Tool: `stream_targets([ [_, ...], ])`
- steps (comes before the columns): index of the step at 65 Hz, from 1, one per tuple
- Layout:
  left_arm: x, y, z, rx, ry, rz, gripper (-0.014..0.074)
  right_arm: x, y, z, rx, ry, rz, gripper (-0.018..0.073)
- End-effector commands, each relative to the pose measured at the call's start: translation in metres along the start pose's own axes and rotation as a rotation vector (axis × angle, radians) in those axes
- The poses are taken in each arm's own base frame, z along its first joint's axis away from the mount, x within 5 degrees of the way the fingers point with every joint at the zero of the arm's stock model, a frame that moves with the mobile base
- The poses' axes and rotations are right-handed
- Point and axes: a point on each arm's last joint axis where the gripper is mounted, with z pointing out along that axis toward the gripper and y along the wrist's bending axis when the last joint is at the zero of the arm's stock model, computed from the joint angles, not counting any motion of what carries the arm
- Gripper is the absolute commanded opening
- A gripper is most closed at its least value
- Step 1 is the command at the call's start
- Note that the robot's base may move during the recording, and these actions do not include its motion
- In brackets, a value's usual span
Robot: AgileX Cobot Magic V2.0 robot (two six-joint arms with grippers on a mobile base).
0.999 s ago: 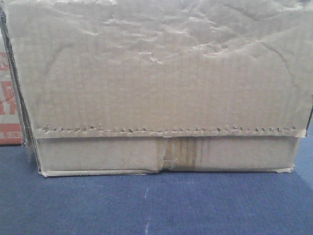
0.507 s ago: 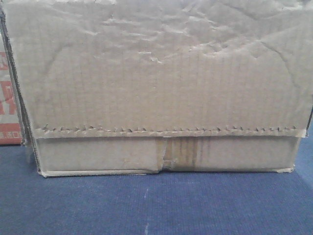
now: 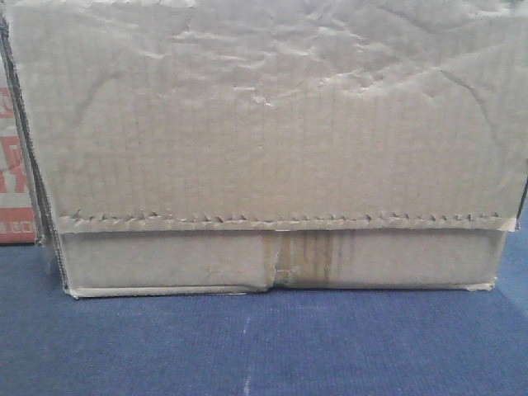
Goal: Stack two boxes on right shelf middle
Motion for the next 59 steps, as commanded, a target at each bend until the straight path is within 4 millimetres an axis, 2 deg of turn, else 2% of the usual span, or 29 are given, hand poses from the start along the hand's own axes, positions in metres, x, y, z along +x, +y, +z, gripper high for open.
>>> stream_targets([
  [1,-0.008,0.014,0.014,0.000,0.060,0.001,0.0527,-0.003,0.000,-0.001,0.005,-0.024,-0.011,0.0570],
  [15,-0.005,0.045,0.075,0.051,0.205,-0.022,0.0527,-0.002,0.000,-0.001,0.004,-0.018,-0.011,0.0570],
  [33,0.002,0.049,0.136,0.084,0.311,-0.041,0.0527,-0.001,0.000,-0.001,0.003,-0.002,-0.011,0.0570],
  [42,0.007,0.049,0.155,0.097,0.357,-0.044,0.0527,-0.001,0.000,-0.001,0.003,-0.002,-0.011,0.0570],
  [51,0.009,0.049,0.162,0.102,0.374,-0.045,0.0522,-0.001,0.000,-0.001,0.003,-0.002,-0.011,0.0570],
  [54,0.009,0.049,0.163,0.102,0.374,-0.046,0.0505,-0.001,0.000,-0.001,0.003,-0.002,-0.011,0.0570],
  [59,0.010,0.048,0.163,0.103,0.379,-0.046,0.0422,-0.001,0.000,-0.001,0.002,0.000,-0.011,0.0570],
])
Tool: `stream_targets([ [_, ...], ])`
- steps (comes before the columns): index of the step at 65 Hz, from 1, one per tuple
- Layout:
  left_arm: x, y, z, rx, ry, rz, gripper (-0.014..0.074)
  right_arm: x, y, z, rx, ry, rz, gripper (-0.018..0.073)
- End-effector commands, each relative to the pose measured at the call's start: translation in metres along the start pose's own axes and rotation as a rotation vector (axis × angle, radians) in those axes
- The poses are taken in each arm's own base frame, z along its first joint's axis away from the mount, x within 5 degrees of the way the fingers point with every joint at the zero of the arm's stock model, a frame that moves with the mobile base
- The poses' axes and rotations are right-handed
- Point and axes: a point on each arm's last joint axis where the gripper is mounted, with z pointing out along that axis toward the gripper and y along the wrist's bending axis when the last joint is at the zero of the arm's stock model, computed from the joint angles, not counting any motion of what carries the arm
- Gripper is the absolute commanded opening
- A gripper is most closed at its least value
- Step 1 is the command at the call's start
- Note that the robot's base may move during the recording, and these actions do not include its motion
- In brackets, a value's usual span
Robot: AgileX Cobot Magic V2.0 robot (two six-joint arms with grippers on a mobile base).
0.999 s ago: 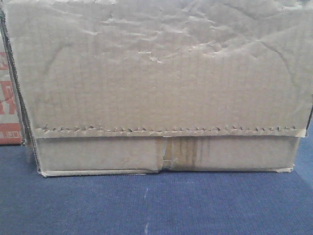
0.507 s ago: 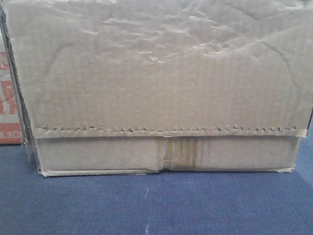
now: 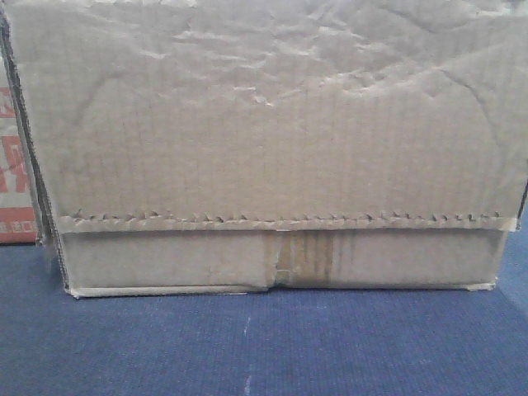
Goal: Stack two boxes on right shelf middle
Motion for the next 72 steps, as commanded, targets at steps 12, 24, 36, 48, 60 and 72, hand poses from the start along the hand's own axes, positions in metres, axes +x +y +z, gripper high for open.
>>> stream_targets([
  [12,0.000,0.000,-0.002,0.010,0.000,-0.001,0.0011,-0.002,0.000,-0.001,0.006,-0.016,-0.010,0.0570],
  [24,0.004,-0.002,-0.008,0.024,0.032,-0.007,-0.0111,-0.002,0.000,-0.001,0.006,-0.016,-0.010,0.0570],
  [36,0.009,-0.002,-0.038,-0.017,-0.039,-0.037,-0.0111,-0.002,0.000,-0.001,0.006,-0.016,-0.010,0.0570],
  [48,0.015,-0.001,-0.092,-0.111,-0.181,-0.075,-0.0111,-0.002,0.000,-0.001,0.006,-0.016,-0.010,0.0570],
  [60,0.022,-0.007,-0.158,-0.140,-0.375,-0.126,-0.0111,-0.002,0.000,-0.001,0.003,-0.016,-0.005,0.0570],
  [72,0.035,-0.020,-0.233,-0.107,-0.620,-0.163,-0.0111,-0.002,0.001,-0.001,-0.008,-0.014,-0.003,0.0570],
])
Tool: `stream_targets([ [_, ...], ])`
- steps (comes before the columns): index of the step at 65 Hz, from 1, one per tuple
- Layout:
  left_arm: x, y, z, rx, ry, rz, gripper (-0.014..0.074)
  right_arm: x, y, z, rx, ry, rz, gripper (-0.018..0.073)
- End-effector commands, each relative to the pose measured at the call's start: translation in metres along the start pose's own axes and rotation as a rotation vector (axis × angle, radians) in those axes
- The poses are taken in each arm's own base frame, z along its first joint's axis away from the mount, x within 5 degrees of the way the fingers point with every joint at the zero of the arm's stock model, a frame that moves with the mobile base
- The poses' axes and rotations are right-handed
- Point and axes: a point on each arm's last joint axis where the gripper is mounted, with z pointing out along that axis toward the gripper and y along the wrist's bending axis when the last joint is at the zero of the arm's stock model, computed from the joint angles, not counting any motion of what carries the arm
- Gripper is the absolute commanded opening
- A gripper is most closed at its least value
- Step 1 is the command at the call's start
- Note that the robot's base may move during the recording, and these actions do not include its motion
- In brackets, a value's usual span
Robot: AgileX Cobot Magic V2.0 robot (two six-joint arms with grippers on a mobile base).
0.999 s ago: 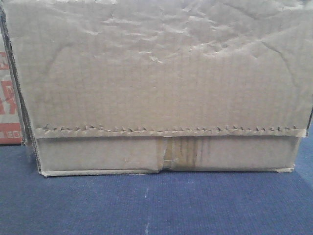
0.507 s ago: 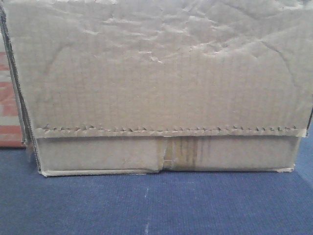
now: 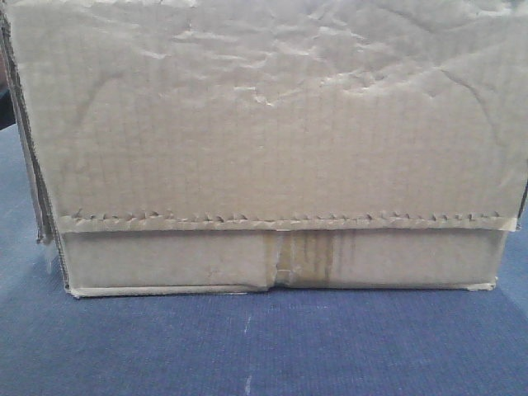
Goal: Stack two boxes on right shelf middle
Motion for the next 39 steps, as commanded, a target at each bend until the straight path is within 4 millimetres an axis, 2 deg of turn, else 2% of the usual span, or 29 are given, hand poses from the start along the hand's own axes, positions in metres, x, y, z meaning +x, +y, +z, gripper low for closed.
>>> stream_targets([
  [1,-0.011,-0.004,-0.041,0.047,-0.143,-0.057,-0.0111,-0.002,0.001,-0.001,-0.007,-0.014,-0.004,0.0570],
  [12,-0.028,-0.028,-0.082,0.227,-0.294,-0.060,-0.0111,-0.002,0.002,-0.001,-0.016,-0.014,-0.005,0.0570],
  [20,-0.033,-0.058,-0.093,0.342,-0.354,-0.011,-0.0111,-0.002,0.002,-0.001,-0.018,-0.014,-0.001,0.0570],
  [29,-0.036,-0.097,-0.087,0.473,-0.339,0.031,-0.0111,-0.002,0.002,-0.001,-0.019,-0.014,0.001,0.0570],
  [39,-0.035,-0.147,-0.056,0.579,-0.231,0.103,-0.0111,-0.002,0.003,-0.001,-0.031,-0.015,0.022,0.0570],
])
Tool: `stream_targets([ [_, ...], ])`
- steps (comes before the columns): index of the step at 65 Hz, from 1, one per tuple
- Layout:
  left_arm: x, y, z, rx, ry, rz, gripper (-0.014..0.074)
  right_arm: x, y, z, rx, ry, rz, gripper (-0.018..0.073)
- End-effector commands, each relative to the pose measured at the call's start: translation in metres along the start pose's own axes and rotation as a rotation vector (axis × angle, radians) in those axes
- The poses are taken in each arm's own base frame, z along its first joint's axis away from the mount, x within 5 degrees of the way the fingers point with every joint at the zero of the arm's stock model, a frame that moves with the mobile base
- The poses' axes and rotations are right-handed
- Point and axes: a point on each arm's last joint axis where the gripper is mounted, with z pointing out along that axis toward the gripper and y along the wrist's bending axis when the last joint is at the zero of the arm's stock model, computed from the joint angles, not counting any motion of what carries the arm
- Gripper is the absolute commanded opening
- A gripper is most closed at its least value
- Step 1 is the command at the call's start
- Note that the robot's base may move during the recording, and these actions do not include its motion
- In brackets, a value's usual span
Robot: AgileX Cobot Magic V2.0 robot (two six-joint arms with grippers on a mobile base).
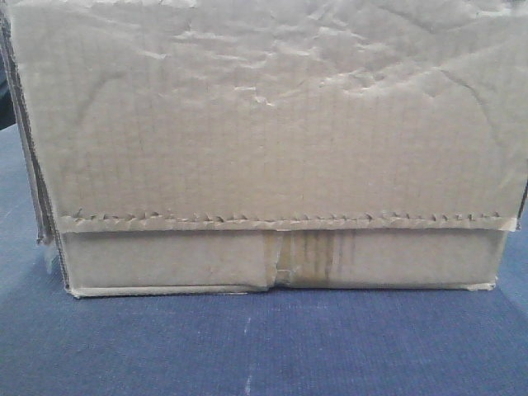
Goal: Stack two boxes on right shelf middle
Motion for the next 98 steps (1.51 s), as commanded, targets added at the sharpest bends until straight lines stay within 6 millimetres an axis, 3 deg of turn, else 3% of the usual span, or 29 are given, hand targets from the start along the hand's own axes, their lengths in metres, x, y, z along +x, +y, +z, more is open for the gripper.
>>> stream_targets([
  [1,0.002,-0.018,0.029,0.075,0.033,0.000,-0.0111,-0.002,0.001,-0.001,-0.008,-0.017,0.012,0.0570],
  [12,0.019,-0.034,0.090,0.099,0.165,0.039,-0.0111,-0.002,0.001,-0.001,-0.010,-0.017,0.014,0.0570],
  [23,0.037,-0.032,0.139,0.085,0.271,0.044,-0.0111,-0.002,0.001,-0.001,-0.010,-0.017,0.014,0.0570],
  [31,0.049,-0.029,0.166,0.074,0.331,0.042,-0.0111,-0.002,0.001,-0.001,-0.010,-0.014,0.014,0.0570],
  [40,0.057,-0.027,0.180,0.070,0.366,0.039,-0.0111,-0.002,0.001,-0.001,-0.010,-0.013,0.014,0.0570],
  [46,0.057,-0.027,0.181,0.070,0.368,0.039,-0.0101,-0.002,0.001,-0.001,-0.010,-0.010,0.014,0.0570],
  [53,0.057,-0.027,0.181,0.070,0.368,0.039,0.0022,-0.002,0.001,-0.001,-0.010,-0.010,0.014,0.0570],
  [60,0.057,-0.027,0.181,0.070,0.368,0.039,0.0255,-0.002,0.001,-0.001,-0.010,-0.010,0.014,0.0570],
  [69,0.053,-0.028,0.175,0.074,0.350,0.039,0.0624,-0.002,0.001,-0.001,-0.010,-0.010,0.014,0.0570],
  [81,0.038,-0.032,0.143,0.091,0.279,0.038,0.0492,-0.002,0.001,-0.001,-0.010,-0.008,0.014,0.0570],
  [98,0.017,-0.032,0.071,0.042,0.159,0.093,0.0490,0.002,0.002,-0.001,-0.016,0.034,0.013,0.0570],
])
